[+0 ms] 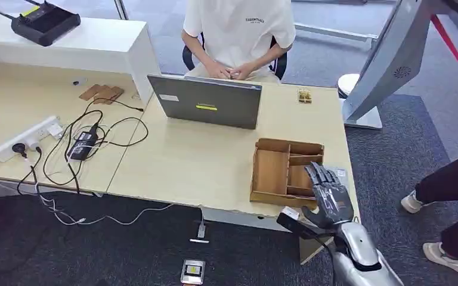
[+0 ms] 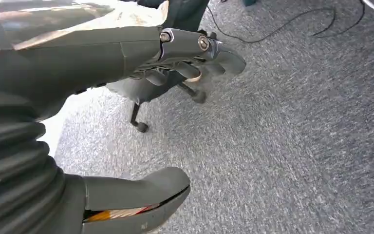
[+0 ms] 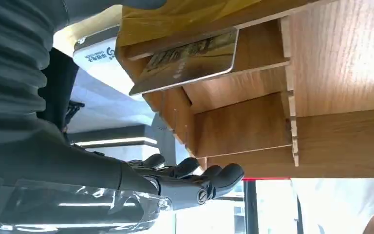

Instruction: Pass the card to the sensor for recognition and then transmit it.

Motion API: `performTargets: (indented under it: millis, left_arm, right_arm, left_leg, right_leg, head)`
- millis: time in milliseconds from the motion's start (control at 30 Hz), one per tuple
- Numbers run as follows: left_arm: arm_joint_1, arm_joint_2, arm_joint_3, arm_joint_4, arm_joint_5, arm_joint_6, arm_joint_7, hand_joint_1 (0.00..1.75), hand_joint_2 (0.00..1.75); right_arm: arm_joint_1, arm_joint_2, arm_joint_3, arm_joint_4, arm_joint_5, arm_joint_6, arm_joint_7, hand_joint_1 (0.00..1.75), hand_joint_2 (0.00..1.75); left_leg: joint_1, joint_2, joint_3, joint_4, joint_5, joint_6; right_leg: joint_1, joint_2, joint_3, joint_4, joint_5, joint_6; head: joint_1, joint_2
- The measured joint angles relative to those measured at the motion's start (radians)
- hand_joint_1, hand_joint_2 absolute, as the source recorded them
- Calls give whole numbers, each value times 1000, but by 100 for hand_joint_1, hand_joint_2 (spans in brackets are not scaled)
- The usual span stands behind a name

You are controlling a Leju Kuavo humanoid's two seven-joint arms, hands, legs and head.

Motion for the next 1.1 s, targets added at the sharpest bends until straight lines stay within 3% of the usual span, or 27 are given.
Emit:
performTargets:
  millis: [433, 733, 767, 800, 833, 900, 933, 967, 1067, 1100]
  left_arm:
    - [-4, 0, 0, 0, -7, -3, 0, 0, 175]
    - [-3, 0, 1, 0, -5, -2, -5, 0, 175]
    - [-3, 0, 2, 0, -4, -2, -5, 0, 175]
    - [-3, 0, 2, 0, -4, -2, -5, 0, 175]
    - [-3, 0, 2, 0, -4, -2, -5, 0, 175]
    - [-3, 1, 4, 0, -3, -1, -5, 0, 175]
    - [-3, 1, 6, 0, -3, -1, -5, 0, 175]
    - [-2, 0, 8, 0, -3, 0, -6, 0, 175]
    - [-1, 1, 10, 0, -3, 0, -10, 0, 175]
    - [-1, 1, 10, 0, -3, 1, -11, 0, 175]
  right_arm:
    - [13, 0, 7, -60, -17, 44, -61, 0, 175]
    - [19, 2, 19, -92, -20, 85, -63, 0, 175]
    - [19, 2, 19, -92, -20, 85, -63, 45, 175]
    - [19, 2, 19, -92, -20, 86, -63, 120, 175]
    - [19, 2, 20, -92, -21, 87, -63, 155, 175]
    - [19, 2, 20, -92, -21, 88, -63, 131, 175]
    - [19, 3, 20, -92, -22, 90, -63, 58, 175]
    - [19, 3, 20, -92, -24, 96, -62, 21, 175]
    - [19, 2, 21, -92, -27, 103, -61, 26, 175]
    - [19, 2, 21, -92, -29, 105, -61, 40, 175]
  left_leg:
    - [0, 0, 0, 0, 0, 0]
    - [0, 0, 0, 0, 0, 0]
    - [0, 0, 0, 0, 0, 0]
    - [0, 0, 0, 0, 0, 0]
    - [0, 0, 0, 0, 0, 0]
    - [0, 0, 0, 0, 0, 0]
    - [0, 0, 0, 0, 0, 0]
    - [0, 0, 0, 0, 0, 0]
    - [0, 0, 0, 0, 0, 0]
    - [0, 0, 0, 0, 0, 0]
  right_leg:
    - [0, 0, 0, 0, 0, 0]
    - [0, 0, 0, 0, 0, 0]
    - [0, 0, 0, 0, 0, 0]
    - [0, 0, 0, 0, 0, 0]
    - [0, 0, 0, 0, 0, 0]
    - [0, 0, 0, 0, 0, 0]
    - [0, 0, 0, 0, 0, 0]
    - [0, 0, 0, 0, 0, 0]
    - [0, 0, 0, 0, 0, 0]
    - [0, 0, 0, 0, 0, 0]
  head:
    - [0, 0]
    - [0, 0]
    - [0, 0]
    - [0, 0]
    - [0, 0]
    - [0, 0]
    - [0, 0]
    - [0, 0]
    - [0, 0]
    - [0, 0]
